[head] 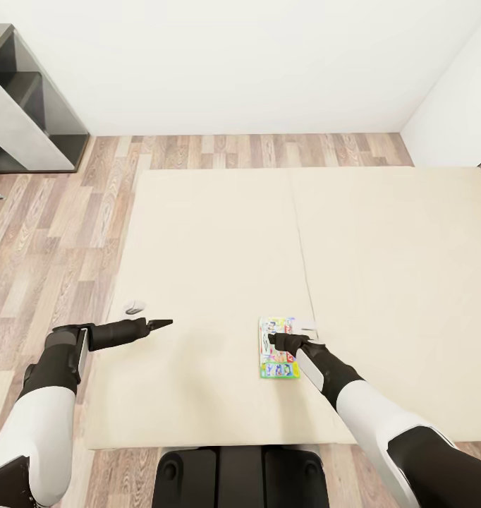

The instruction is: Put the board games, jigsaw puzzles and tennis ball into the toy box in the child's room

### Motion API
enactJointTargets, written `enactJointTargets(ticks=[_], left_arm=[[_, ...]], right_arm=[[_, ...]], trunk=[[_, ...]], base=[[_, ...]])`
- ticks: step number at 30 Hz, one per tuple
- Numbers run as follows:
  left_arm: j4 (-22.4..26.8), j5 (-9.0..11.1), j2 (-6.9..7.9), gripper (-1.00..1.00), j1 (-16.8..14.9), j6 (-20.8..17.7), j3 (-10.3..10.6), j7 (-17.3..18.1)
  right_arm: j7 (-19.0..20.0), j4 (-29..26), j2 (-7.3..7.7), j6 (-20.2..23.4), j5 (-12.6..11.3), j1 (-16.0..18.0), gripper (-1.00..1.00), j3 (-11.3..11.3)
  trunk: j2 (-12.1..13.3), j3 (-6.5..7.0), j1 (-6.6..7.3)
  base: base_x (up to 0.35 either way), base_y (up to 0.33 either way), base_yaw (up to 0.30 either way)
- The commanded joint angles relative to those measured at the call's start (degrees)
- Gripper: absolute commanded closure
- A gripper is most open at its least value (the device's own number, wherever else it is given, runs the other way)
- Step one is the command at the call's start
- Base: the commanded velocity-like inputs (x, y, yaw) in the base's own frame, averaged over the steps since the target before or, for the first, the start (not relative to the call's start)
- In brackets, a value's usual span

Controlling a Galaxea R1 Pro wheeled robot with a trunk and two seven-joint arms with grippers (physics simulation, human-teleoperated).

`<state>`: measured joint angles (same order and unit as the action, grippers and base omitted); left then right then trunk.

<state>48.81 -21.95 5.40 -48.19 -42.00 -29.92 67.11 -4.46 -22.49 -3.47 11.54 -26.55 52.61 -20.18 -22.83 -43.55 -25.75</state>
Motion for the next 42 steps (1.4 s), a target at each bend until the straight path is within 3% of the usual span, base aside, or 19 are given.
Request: enactJointTargets(ticks=[1,42], left_arm=[[0.1,-0.5,-0.04,-1.00,-0.1,-0.4,-0.2,0.6],[0.0,-0.5,-0.04,-1.00,-0.1,-0.4,-0.2,0.6]], right_arm=[[-0.5,-0.1,0.04,0.2,-0.5,0.0,-1.00,-0.5],[-0.5,-0.1,0.04,0.3,-0.5,0.0,-1.00,-0.5]], trunk=[[-0.1,-0.07,-0.03],[-0.1,-0.07,-0.03]], base=[[0.000,0.012,0.000],[0.000,0.029,0.000]])
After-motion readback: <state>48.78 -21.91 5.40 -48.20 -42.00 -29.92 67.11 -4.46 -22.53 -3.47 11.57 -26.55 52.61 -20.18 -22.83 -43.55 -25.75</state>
